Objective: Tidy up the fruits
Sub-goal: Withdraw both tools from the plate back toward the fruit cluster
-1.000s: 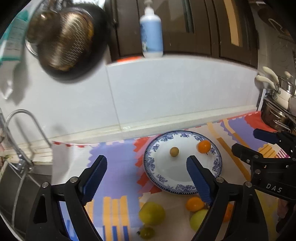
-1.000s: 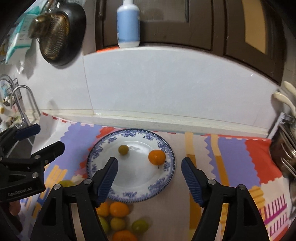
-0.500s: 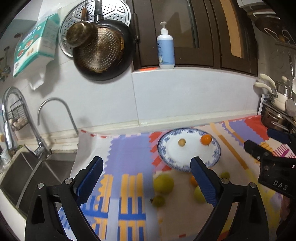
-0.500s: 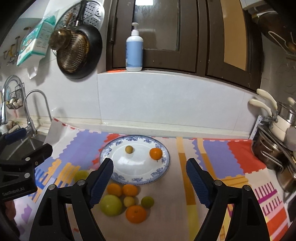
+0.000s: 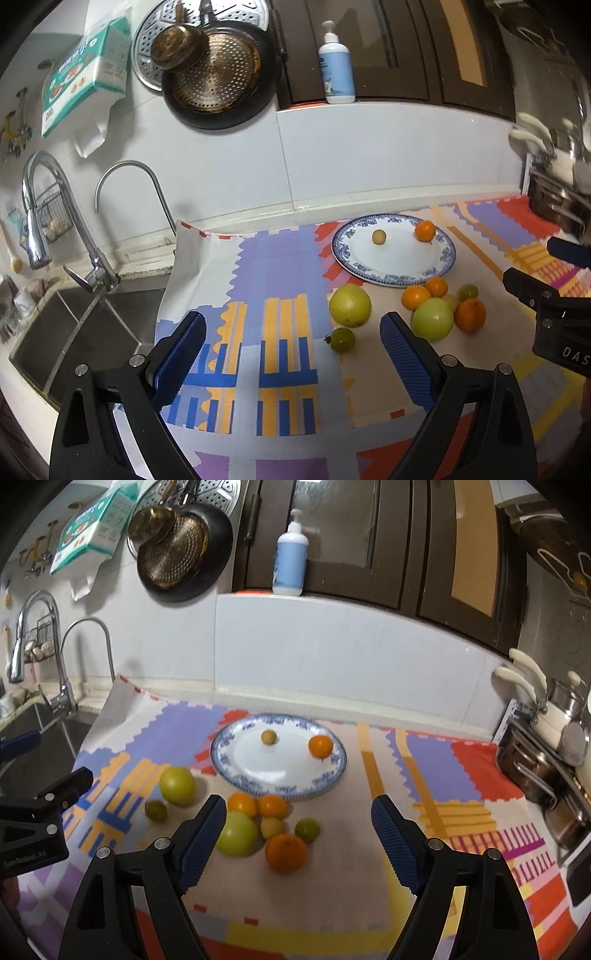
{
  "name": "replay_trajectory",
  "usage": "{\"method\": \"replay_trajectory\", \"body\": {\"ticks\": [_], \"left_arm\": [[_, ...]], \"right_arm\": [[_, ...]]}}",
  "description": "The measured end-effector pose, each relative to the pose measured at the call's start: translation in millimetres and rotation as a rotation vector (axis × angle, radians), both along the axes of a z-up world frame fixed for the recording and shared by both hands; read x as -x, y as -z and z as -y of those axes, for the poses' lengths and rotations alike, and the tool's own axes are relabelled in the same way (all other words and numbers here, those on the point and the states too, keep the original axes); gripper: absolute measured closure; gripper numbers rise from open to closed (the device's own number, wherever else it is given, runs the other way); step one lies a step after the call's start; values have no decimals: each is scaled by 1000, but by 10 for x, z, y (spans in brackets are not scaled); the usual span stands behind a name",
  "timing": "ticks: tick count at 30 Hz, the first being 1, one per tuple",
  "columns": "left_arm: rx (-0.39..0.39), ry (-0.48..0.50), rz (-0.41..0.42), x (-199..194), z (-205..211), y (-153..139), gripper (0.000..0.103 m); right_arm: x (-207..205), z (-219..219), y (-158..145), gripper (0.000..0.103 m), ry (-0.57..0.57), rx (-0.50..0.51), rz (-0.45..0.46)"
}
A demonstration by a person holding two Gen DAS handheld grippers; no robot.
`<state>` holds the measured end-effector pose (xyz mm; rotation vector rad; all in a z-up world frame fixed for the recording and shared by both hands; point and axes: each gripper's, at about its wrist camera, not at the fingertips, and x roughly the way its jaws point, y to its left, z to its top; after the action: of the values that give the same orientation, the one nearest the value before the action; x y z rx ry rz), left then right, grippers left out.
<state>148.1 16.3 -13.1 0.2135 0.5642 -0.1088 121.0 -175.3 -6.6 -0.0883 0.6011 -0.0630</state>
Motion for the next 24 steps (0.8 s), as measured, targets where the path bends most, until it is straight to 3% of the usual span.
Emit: {"method": "replay_trajectory", "body": {"ticks": [6,17,24], "left_arm": [[-17,29,-22,51,29,132,7],[-7,47,-126,-151,56,428,14],[0,78,-178,-323,133,582,17]], "right_arm": [[52,26,149,22,-3,-7,-10],[-68,11,484,23,-12,-32,-130],[-249,66,618,32,-7,-41,-180]]}}
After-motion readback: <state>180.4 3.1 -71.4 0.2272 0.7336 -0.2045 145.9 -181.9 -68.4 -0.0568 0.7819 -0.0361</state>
